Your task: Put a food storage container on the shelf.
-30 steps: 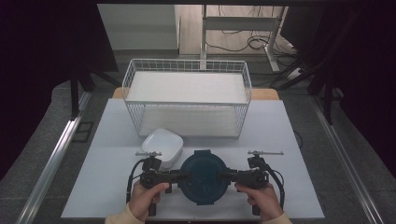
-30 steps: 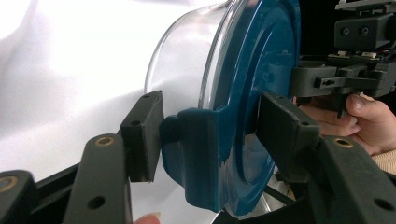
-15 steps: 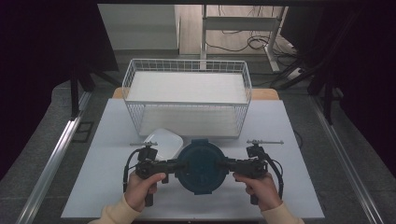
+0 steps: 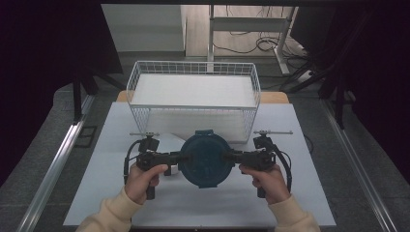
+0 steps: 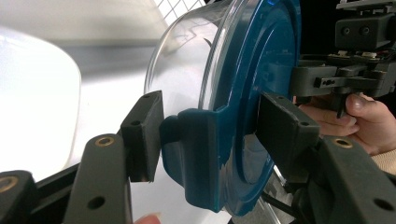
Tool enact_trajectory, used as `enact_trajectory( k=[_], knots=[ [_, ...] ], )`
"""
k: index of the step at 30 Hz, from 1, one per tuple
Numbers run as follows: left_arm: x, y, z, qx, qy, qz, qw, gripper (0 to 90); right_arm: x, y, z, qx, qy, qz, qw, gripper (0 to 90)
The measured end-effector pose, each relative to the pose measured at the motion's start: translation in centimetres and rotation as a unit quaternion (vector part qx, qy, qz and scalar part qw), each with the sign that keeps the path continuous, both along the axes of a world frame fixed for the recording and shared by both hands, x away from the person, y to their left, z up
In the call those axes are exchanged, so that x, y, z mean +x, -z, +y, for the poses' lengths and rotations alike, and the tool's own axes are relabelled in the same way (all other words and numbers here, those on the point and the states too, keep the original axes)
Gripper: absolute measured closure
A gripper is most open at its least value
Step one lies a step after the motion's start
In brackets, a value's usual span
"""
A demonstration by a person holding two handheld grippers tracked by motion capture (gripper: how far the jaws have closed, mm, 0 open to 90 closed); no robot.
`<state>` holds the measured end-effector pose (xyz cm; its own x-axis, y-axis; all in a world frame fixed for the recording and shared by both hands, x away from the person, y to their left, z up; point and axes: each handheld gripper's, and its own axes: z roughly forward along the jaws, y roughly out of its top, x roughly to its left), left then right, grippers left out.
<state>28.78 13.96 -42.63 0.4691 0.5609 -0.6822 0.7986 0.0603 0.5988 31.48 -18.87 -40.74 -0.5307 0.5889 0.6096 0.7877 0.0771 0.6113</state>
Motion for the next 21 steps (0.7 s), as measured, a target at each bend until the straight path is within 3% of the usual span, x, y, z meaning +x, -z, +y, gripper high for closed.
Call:
enact_trajectory(
  k=[21],
  knots=[
    [3.1, -6.1, 2.1, -0.007, -0.010, -0.043, 0.9990, 42.7, 3.1, -6.3, 2.0, 0.002, -0.008, -0.045, 0.9989, 42.5]
  ],
)
